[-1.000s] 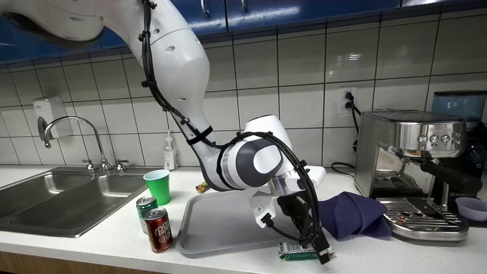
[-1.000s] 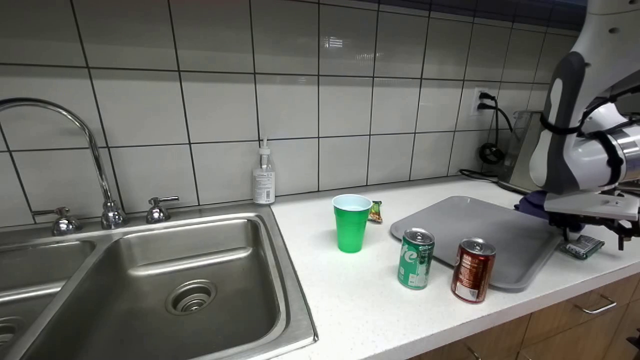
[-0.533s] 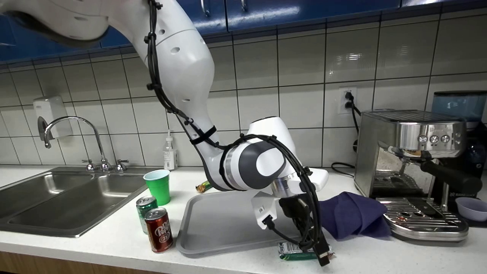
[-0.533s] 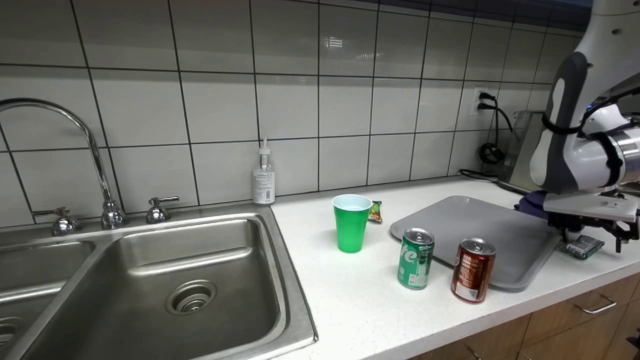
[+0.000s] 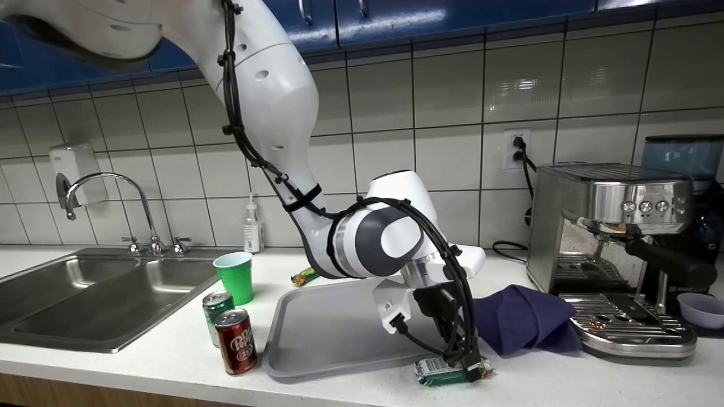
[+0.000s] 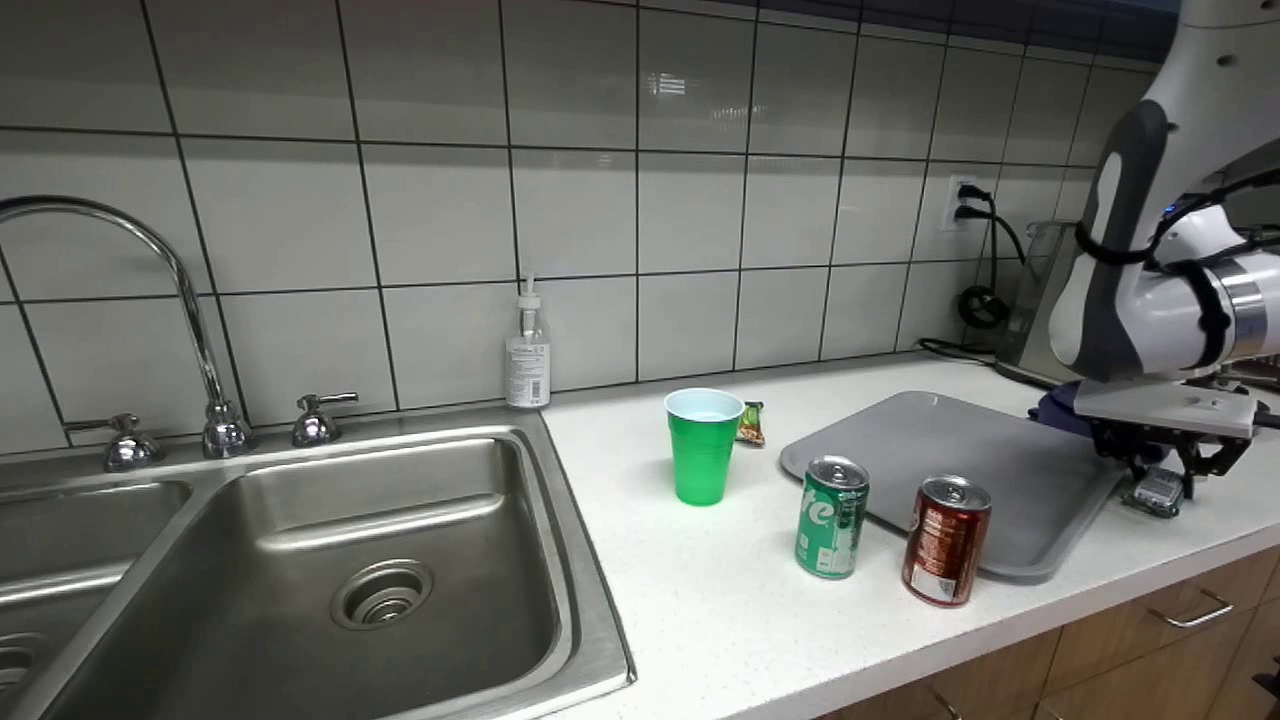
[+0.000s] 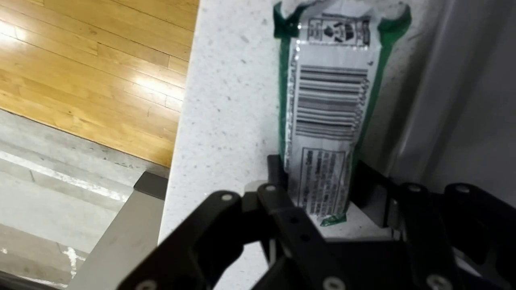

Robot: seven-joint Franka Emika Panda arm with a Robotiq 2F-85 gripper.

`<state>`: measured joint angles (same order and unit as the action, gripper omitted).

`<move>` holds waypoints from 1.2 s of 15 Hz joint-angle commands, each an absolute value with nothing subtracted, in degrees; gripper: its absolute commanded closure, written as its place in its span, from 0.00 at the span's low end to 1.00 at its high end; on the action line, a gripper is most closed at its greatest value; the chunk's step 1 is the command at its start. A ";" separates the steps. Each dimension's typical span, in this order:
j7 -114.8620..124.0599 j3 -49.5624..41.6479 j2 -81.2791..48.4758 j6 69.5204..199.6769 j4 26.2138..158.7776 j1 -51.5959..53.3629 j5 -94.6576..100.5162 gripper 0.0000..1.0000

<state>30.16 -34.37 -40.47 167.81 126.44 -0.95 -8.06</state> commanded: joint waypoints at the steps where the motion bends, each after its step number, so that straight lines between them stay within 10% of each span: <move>1: 28.19 -33.17 -38.91 166.29 126.25 -2.86 -9.01 0.83; 18: 25.52 -38.21 -31.32 166.48 131.63 3.12 -4.63 0.83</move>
